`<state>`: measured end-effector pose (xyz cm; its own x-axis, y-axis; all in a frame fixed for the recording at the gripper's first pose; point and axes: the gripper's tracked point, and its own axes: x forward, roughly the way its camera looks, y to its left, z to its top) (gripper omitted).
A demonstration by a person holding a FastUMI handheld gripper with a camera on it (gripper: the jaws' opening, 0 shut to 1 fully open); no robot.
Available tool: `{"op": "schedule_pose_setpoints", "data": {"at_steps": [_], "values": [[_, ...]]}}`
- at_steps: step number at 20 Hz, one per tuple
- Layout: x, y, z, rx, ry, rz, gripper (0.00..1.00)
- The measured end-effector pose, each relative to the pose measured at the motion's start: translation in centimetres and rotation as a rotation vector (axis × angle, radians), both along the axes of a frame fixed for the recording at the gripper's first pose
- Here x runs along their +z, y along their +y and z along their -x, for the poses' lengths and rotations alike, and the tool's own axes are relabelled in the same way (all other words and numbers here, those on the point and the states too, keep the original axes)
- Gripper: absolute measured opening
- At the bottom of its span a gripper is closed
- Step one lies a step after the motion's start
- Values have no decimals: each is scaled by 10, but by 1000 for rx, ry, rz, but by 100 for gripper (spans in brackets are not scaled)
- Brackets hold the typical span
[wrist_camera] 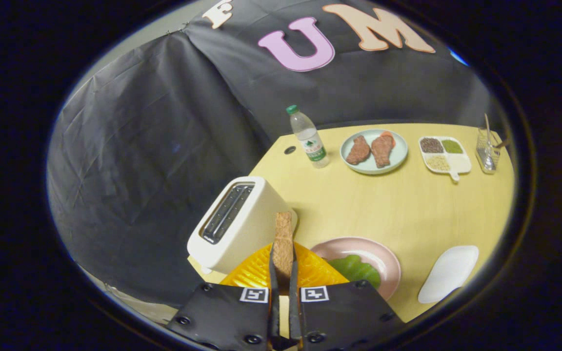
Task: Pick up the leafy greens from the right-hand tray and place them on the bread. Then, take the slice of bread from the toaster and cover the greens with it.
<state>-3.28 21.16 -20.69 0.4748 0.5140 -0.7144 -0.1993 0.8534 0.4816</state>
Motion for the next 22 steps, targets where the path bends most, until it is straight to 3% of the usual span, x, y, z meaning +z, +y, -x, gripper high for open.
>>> {"op": "schedule_pose_setpoints", "data": {"at_steps": [10, 16, 22], "values": [[-67, -31, 31, -91, 108, -41, 10], [-102, -66, 43, -130, 145, 34, 10], [-113, -79, 58, -81, 144, 109, 46]]}}
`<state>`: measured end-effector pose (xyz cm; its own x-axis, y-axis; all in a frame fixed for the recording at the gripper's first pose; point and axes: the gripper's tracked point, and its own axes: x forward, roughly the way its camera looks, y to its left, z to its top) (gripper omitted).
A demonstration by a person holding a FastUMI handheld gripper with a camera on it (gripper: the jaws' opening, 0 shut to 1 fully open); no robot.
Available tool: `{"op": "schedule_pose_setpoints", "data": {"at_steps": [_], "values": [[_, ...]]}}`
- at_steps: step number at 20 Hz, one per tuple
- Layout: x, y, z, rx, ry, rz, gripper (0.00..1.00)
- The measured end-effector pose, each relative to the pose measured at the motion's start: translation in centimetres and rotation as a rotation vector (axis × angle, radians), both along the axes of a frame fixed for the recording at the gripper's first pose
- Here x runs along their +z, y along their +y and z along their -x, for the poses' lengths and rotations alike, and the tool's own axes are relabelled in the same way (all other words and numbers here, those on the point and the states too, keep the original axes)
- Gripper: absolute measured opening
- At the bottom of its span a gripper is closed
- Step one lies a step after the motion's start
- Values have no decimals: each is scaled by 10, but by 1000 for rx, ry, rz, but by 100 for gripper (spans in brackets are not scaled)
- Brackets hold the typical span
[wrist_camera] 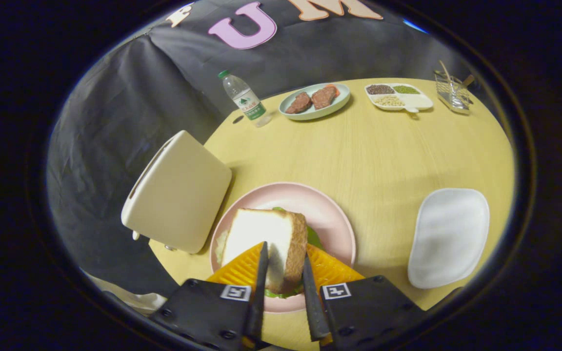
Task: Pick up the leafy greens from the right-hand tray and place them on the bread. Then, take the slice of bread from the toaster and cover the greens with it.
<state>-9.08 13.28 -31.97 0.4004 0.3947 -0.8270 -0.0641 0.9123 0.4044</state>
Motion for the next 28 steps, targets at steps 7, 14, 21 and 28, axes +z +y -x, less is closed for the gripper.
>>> {"op": "schedule_pose_setpoints", "data": {"at_steps": [7, 14, 21, 28], "values": [[24, -16, -5, 64, -110, 48, 98], [110, -58, -60, -5, -423, 128, 99], [188, -123, -107, -127, -676, 276, 100], [249, -171, -132, -187, -820, 383, 100]]}}
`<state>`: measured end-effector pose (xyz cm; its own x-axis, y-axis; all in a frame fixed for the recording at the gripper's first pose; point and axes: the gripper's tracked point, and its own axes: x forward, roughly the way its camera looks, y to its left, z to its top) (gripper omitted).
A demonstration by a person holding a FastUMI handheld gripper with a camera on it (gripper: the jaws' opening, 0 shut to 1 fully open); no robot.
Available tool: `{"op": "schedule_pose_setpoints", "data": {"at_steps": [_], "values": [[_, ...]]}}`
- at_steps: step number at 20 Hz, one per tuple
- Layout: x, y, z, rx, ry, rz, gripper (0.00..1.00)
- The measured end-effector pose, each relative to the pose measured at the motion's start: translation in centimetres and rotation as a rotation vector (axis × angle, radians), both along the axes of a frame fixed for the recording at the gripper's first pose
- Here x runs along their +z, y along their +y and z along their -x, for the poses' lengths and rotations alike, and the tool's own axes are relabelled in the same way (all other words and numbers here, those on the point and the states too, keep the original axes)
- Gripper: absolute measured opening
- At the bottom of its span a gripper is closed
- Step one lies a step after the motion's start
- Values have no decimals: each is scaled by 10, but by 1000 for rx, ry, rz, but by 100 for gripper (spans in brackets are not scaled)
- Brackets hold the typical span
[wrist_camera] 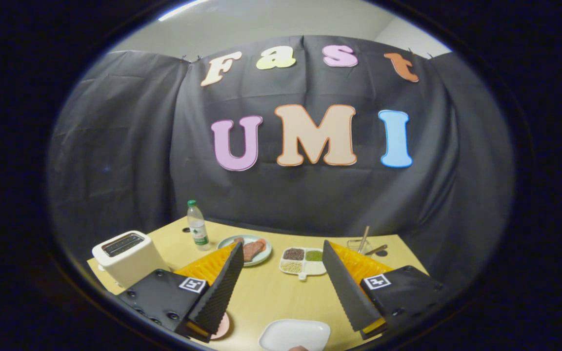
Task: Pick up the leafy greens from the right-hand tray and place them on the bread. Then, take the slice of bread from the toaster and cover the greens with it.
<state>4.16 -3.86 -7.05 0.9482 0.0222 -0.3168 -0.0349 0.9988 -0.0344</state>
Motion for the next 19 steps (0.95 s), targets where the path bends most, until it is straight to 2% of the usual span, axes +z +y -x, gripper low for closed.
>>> {"op": "schedule_pose_setpoints", "data": {"at_steps": [6, 19], "values": [[36, -16, -14, -27, -89, 19, 100], [51, -24, -23, -50, -135, -18, 100]]}}
